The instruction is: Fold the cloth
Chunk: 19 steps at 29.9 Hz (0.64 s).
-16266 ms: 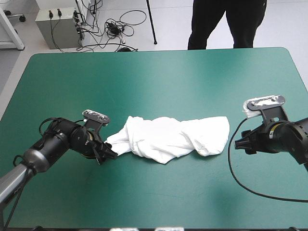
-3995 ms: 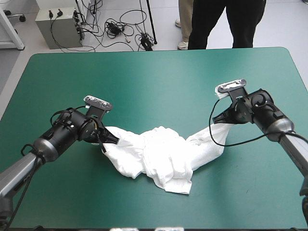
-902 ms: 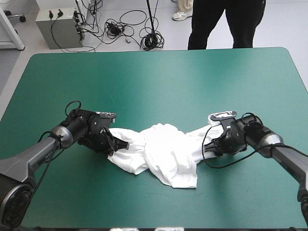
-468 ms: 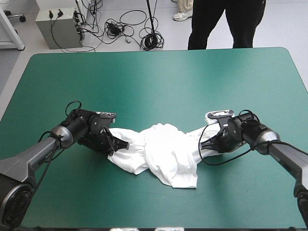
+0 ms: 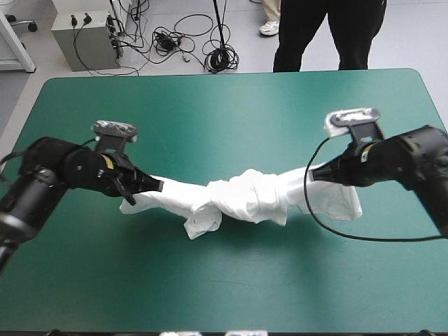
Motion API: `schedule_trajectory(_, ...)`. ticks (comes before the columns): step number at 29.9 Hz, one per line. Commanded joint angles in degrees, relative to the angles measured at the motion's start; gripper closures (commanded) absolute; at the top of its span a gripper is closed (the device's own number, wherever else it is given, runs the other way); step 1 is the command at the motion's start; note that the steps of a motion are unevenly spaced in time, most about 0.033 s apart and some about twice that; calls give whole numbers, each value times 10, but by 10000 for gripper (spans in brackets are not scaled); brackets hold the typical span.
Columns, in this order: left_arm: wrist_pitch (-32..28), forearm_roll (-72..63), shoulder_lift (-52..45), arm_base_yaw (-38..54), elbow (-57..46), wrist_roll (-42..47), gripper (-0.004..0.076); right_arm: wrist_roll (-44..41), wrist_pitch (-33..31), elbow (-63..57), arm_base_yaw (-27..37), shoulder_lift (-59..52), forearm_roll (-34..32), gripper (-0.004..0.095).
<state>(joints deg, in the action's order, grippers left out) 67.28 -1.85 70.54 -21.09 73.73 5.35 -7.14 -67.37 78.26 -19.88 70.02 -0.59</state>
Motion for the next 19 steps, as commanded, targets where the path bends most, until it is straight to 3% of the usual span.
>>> schedule_trajectory(1, 0, -17, -64, -1, 97, -9, 733, -4, 6, 120, 3, -54, -5, 925)
schedule_trajectory(11, 39, -26, -81, -1, 371, -25, 733, 17, 11, 367, 3, -61, 44, 925)
schedule_trajectory(19, 66, -110, -84, -1, 414, -59, 733, 39, -12, 418, 3, -66, 107, 924)
